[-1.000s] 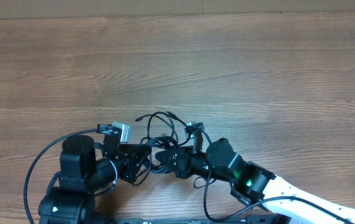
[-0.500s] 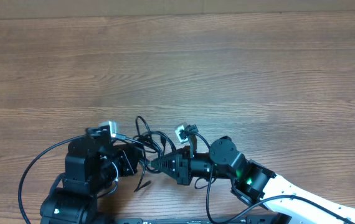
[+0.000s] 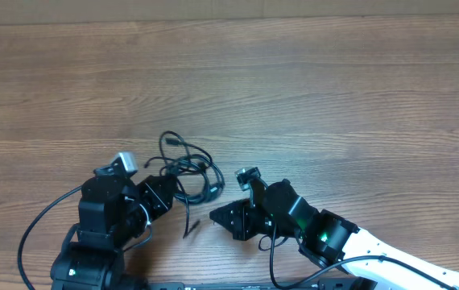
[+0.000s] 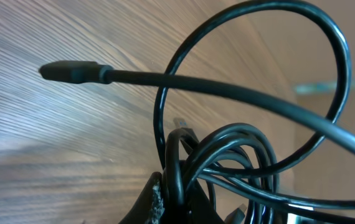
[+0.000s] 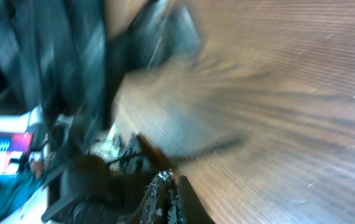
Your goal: Untangle cables
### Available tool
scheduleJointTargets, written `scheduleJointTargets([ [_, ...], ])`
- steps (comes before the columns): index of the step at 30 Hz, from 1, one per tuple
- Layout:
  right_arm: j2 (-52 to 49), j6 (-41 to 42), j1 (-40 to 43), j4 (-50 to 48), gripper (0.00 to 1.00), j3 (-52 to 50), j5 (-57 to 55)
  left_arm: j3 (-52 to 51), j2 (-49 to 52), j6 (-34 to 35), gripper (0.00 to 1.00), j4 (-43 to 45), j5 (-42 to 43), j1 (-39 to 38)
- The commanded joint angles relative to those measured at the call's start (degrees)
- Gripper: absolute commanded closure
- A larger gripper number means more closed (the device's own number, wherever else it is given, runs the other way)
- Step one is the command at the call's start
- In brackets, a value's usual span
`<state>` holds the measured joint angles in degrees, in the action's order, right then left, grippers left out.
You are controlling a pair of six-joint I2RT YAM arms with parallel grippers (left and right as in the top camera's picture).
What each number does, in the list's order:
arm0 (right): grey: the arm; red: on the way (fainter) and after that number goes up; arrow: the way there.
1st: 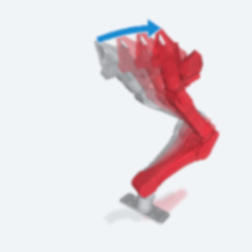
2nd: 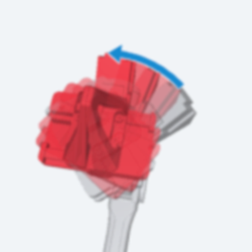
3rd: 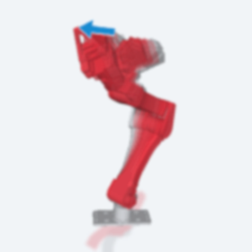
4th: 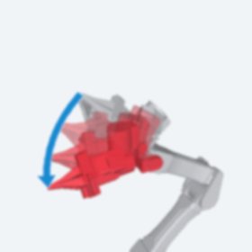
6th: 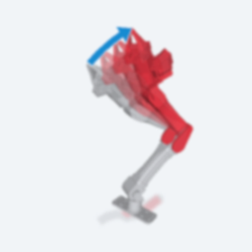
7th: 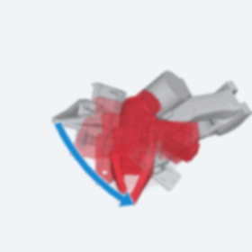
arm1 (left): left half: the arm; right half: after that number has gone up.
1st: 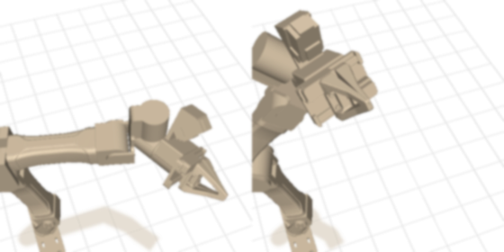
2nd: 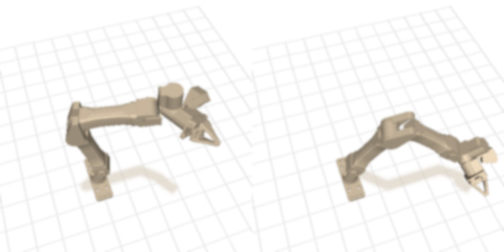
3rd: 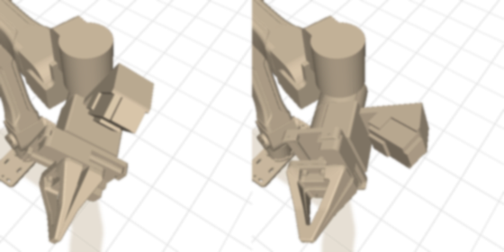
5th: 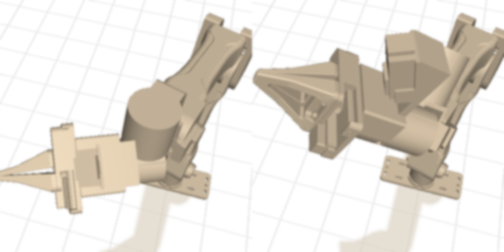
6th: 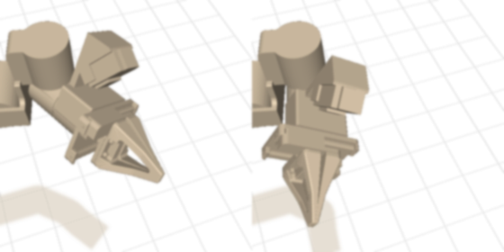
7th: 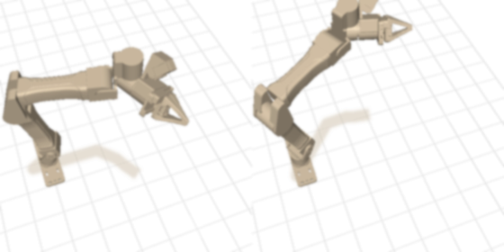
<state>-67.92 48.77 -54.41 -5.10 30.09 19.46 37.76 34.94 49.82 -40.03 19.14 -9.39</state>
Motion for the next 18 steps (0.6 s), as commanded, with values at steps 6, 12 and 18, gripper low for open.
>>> scheduleJointTargets([
  [6,0.4,2.3,-0.2,-1.2,0.73,0.0,2.4,0.9,-0.2,-21.6,0.96,-0.2,2.9,0.0],
  [12,0.4,5.5,-0.2,-3.3,0.63,0.0,3.9,0.9,-0.2,-21.5,0.96,-0.4,-1.3,0.0],
  [18,0.4,6.7,-0.2,-3.1,0.61,0.0,-1.8,0.9,-0.2,-21.6,0.96,-0.2,9.9,0.0],
])
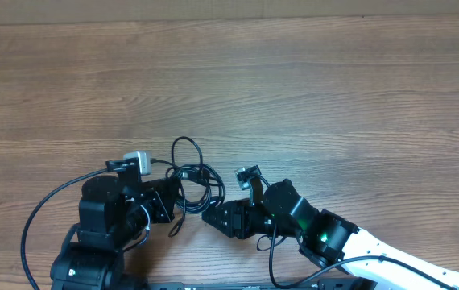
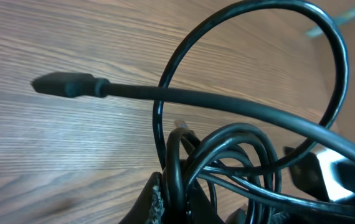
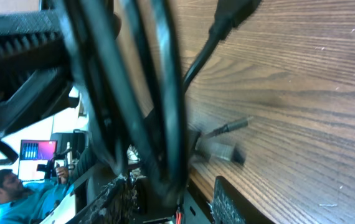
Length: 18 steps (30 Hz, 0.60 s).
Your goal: Untangle cables
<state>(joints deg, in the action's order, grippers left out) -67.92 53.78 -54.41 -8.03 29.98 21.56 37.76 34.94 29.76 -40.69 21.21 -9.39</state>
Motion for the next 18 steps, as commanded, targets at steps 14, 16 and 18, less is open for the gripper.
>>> scheduleJointTargets([
  [14,0.4,5.2,-0.2,-5.2,0.61,0.1,-11.5,0.9,-0.2,-5.5,0.96,-5.4,20.2,0.0],
  [16,0.4,5.2,-0.1,-8.3,0.61,0.1,-12.2,0.9,-0.2,-6.8,0.96,-7.6,20.2,0.0],
  [18,0.4,5.2,-0.1,-10.2,0.61,0.1,-12.5,0.9,-0.2,-7.6,0.96,-8.5,20.2,0.0],
])
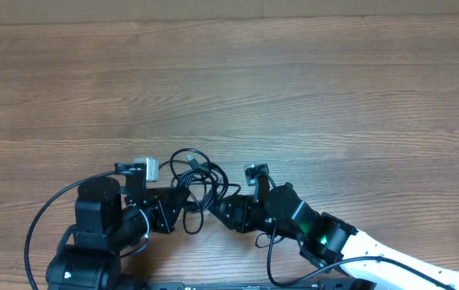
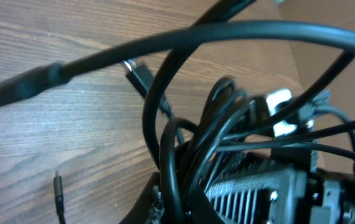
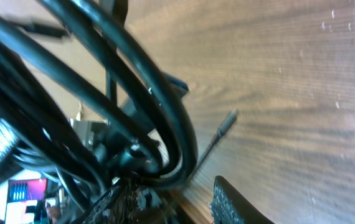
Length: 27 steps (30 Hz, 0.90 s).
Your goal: Untangle cables
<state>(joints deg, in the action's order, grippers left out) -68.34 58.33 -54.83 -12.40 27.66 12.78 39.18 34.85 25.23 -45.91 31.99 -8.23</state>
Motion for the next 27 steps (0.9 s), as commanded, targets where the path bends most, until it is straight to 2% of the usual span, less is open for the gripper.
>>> scheduleJointTargets([
  [1,0.8,0.6,0.3,-6.6,0.61,2.4,-3.8,-0.6,-0.1,-3.0,0.96,-3.5,9.4,-1.2],
  [9,0.8,0.1,0.3,-8.2,0.61,2.4,-1.6,-0.6,-0.1,-2.0,0.96,-3.6,9.6,-1.2],
  [17,0.8,-4.8,0.3,-12.8,0.62,2.4,3.2,-0.6,-0.1,0.6,0.96,-3.6,9.6,-1.2],
  [27,0.8,-4.7,0.3,-4.0,0.62,2.4,4.5,-0.6,-0.1,0.7,0.96,-2.9,3.9,-1.2],
])
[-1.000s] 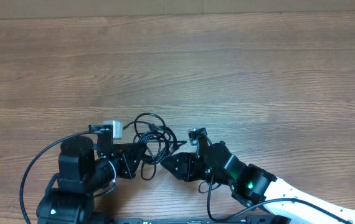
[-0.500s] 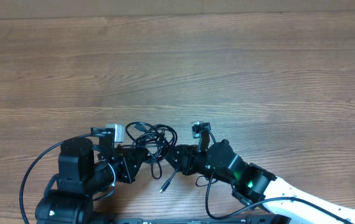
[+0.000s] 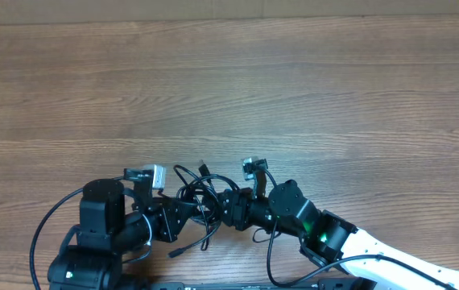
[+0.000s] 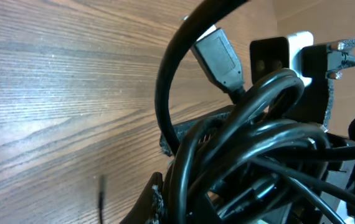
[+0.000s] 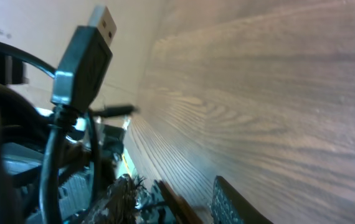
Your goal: Untangle cables
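Note:
A tangle of black cables (image 3: 200, 200) hangs between the two grippers at the table's near edge. My left gripper (image 3: 178, 219) is shut on it; in the left wrist view the loops (image 4: 252, 137) fill the jaws of that gripper (image 4: 179, 200), and a USB plug (image 4: 218, 53) sticks up. My right gripper (image 3: 226, 208) meets the bundle from the right. In the right wrist view that gripper (image 5: 174, 190) stands open over bare wood, with a USB plug (image 5: 90, 46) and cables off to its left. A loose cable end (image 3: 184, 246) trails toward the near edge.
The wooden table (image 3: 294, 89) stretches away beyond the arms. The left arm's own supply cable (image 3: 44, 234) loops at the near left. The right arm's white link (image 3: 390, 262) runs off to the near right.
The left gripper has moved right with the bundle, and the right gripper sits closer against it. The cable loops between the right fingers are now off to their left. The loose end has swung nearer.
At first the left gripper held the tangle, with the right gripper apart to its right. The right gripper was then nearer, open, with cable strands between its fingers. Now both grippers crowd the bundle, and the right fingers show bare wood between them.

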### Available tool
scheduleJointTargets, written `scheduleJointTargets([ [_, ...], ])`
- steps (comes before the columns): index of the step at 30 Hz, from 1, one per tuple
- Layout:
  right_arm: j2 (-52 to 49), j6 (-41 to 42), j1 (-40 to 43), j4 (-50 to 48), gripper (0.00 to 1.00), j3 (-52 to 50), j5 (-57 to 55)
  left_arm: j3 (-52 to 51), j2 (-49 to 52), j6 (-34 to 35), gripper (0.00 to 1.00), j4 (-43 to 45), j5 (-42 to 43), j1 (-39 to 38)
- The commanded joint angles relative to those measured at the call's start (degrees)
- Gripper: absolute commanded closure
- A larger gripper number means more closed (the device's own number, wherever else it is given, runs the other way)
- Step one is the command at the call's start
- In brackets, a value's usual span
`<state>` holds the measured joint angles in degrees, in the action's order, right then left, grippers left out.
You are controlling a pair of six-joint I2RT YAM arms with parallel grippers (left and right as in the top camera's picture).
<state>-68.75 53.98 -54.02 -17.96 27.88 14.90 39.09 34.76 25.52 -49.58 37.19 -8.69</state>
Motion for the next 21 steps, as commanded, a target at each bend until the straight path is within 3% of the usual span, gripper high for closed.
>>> scheduleJointTargets([
  [1,1.2,-0.2,-0.5,2.2,0.62,2.2,2.9,-0.5,0.0,0.5,0.96,1.3,-1.9,-0.7],
  [10,1.2,-0.2,-0.2,9.9,0.6,2.2,4.3,-0.5,0.0,6.9,0.96,11.3,-6.7,-0.7],
  [21,8.2,-0.5,2.4,15.8,0.45,2.2,4.8,-0.5,0.0,7.7,0.96,6.3,-12.6,-0.7],
])
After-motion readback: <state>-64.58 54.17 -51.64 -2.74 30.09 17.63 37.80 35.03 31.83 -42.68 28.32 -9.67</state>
